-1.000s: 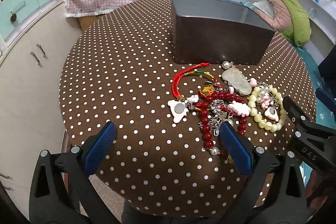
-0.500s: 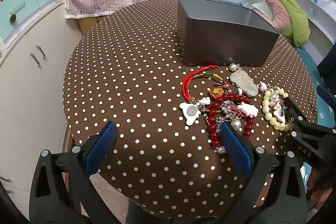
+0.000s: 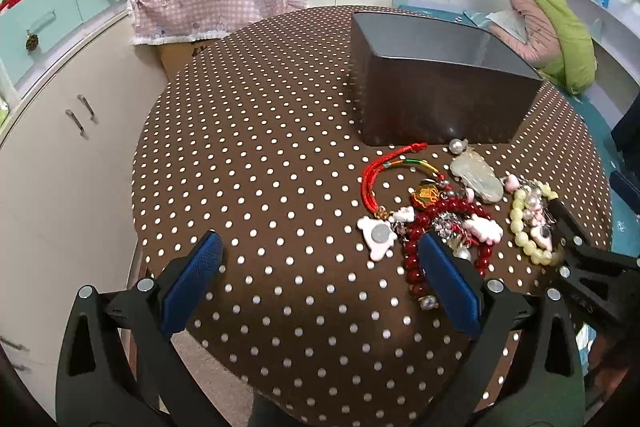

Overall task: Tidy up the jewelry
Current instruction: 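Lower both tools toward the bracelets in the jewelry pile, then grasp the dark red bead bracelet with the left tool while the right grasps the cream pearl bracelet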

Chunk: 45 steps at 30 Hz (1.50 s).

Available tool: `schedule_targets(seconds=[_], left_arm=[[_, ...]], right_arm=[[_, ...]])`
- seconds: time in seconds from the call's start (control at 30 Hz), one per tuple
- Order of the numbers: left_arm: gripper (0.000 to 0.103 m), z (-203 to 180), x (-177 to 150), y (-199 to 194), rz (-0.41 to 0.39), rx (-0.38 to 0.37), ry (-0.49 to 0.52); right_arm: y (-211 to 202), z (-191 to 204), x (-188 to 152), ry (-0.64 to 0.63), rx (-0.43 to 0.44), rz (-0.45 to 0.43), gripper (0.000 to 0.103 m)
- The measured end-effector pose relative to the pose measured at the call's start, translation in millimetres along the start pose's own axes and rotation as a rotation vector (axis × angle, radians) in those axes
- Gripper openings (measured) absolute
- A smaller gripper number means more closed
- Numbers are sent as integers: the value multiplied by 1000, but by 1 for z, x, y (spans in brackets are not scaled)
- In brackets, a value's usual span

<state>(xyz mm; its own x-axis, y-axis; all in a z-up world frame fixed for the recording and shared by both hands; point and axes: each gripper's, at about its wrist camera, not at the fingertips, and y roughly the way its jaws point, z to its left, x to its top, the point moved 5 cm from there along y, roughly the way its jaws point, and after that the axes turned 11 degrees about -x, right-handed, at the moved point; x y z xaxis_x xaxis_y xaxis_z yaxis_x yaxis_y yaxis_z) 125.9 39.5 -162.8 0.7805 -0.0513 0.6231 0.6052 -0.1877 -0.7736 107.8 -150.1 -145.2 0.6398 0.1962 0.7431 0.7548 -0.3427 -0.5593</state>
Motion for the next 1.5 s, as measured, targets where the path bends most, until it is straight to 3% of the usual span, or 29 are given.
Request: schedule_targets(seconds=[0.2,0.23,0.3,0.37,0.43,0.5,0.53,0.6,0.7,0.93,1.2,1.5], left_arm=[[97,-3,0,4,4,22,39],[90,-2,-1,3,6,31,44],[68,-4,-5,0,-1,2,46],[27,-7,-8,-4,8,-37,53],[21,-10,-10,-5,1,-15,83],[15,-11,-12,-6,2,-31,84],[9,-9,-10,-6,3,-46,78],[8,-7,-10,-8,2,-66,62],[8,-5,-7,-13,-7,-111,35],[8,-3,5,-32,-62,-193,16],[8,-22,27,-59,-122,-309,27],[8,-35,58,-81,-188,-335,50]], right_arm=[[1,-1,1,-1,6,-1,96],[0,-1,1,-4,4,-5,96],[0,0,0,-12,0,-14,96],[-2,2,-1,-17,0,-25,94],[-5,6,-3,-27,36,-34,79],[-8,11,-4,-31,88,-35,52],[-10,15,-4,-41,110,-40,45],[-14,24,-5,-67,155,-51,23],[-16,30,-6,-67,198,-47,9],[-18,18,0,-9,252,-29,8],[-44,12,26,18,310,-99,8],[-58,7,57,20,334,-161,8]])
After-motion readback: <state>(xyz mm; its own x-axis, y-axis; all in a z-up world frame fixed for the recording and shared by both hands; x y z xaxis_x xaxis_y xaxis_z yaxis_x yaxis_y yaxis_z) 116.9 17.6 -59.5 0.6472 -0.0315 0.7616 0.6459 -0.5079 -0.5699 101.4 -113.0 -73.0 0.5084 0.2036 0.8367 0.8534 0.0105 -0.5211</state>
